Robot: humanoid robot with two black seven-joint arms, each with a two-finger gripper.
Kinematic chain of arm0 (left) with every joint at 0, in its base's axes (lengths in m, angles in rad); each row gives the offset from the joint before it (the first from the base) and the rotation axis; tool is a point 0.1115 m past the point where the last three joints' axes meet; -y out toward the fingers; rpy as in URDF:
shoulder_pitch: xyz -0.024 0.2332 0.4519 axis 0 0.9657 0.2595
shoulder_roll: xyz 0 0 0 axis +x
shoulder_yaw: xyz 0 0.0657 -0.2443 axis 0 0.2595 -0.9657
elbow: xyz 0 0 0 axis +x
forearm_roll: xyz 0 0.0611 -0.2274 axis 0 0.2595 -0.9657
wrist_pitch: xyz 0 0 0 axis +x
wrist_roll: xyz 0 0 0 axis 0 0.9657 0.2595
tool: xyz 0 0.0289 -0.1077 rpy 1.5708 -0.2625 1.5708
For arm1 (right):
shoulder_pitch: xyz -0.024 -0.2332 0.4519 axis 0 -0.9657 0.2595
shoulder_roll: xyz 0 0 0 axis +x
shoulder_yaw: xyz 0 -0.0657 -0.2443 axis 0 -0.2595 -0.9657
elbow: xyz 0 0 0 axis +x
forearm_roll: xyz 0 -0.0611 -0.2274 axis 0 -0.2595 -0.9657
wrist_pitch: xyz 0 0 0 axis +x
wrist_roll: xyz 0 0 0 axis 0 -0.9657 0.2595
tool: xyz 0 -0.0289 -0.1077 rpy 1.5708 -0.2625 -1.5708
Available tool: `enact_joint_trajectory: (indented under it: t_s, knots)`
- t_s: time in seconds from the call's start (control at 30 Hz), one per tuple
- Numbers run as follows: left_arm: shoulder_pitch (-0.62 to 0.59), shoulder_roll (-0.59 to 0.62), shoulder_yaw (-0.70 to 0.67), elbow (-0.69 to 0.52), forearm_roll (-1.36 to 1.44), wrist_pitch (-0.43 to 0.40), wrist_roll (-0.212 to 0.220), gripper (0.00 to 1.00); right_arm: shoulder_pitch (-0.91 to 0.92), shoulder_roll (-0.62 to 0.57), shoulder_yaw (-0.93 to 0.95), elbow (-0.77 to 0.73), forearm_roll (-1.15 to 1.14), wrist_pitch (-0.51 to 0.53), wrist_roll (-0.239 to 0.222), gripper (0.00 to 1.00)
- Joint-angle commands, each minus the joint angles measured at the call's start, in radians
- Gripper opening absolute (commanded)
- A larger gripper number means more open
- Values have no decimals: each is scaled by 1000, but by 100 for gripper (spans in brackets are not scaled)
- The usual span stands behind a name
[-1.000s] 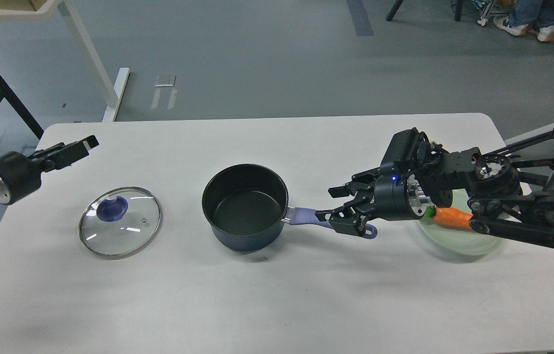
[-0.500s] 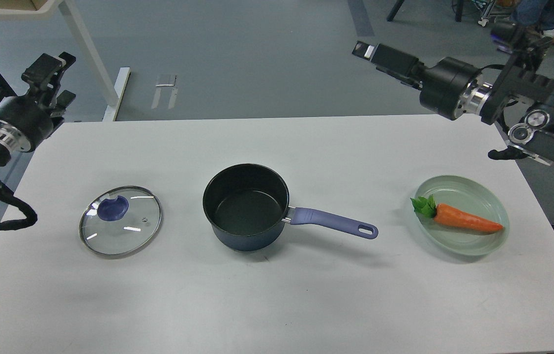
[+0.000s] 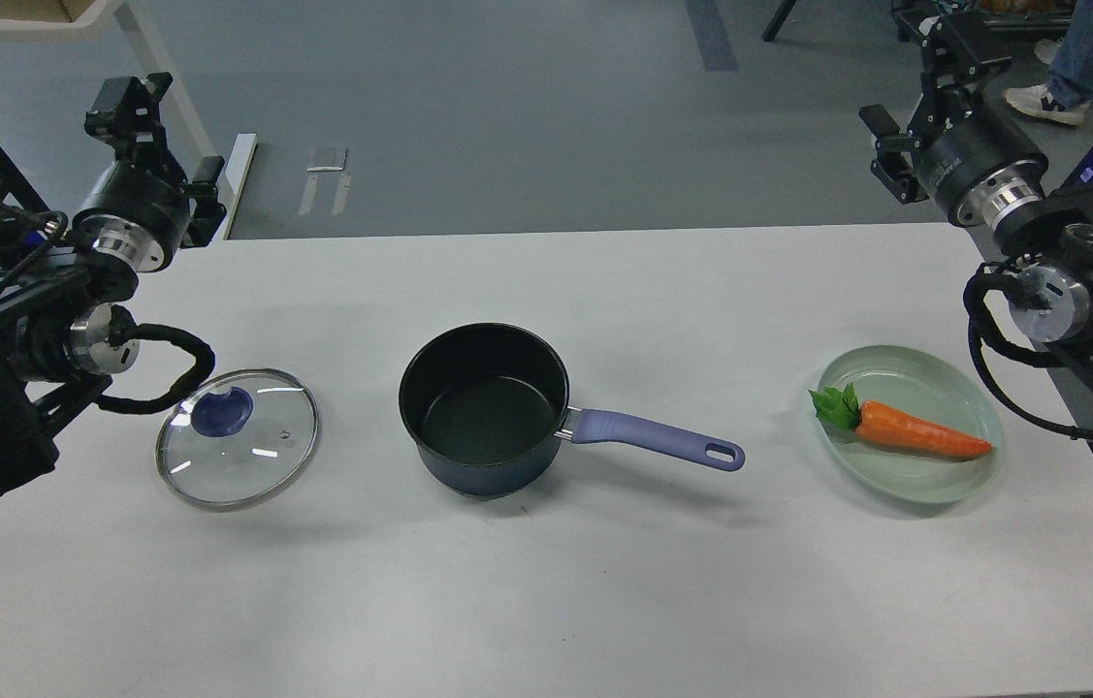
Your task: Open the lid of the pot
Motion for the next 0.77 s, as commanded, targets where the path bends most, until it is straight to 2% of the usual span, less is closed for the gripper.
enact_joint_trajectory:
  t_s: [0.0, 0.2, 0.3, 0.47, 0.73]
  knots:
    - [21, -5, -1, 0, -24, -22, 0, 99, -55, 83, 105, -55, 59, 7, 2, 100]
    - [64, -9, -7, 2, -36, -74, 0, 99, -141, 185, 266, -91, 86, 10, -3, 100]
    - [99, -15, -60, 2, -60, -103, 0, 99, -187, 212, 321, -91, 155, 40, -11, 100]
    - [116, -17, -97, 2, -60, -108, 0, 100, -218, 214, 331, -91, 200, 106, -11, 100]
    - [114, -5, -99, 0, -60, -101, 0, 100, -221, 217, 328, -80, 200, 112, -6, 100]
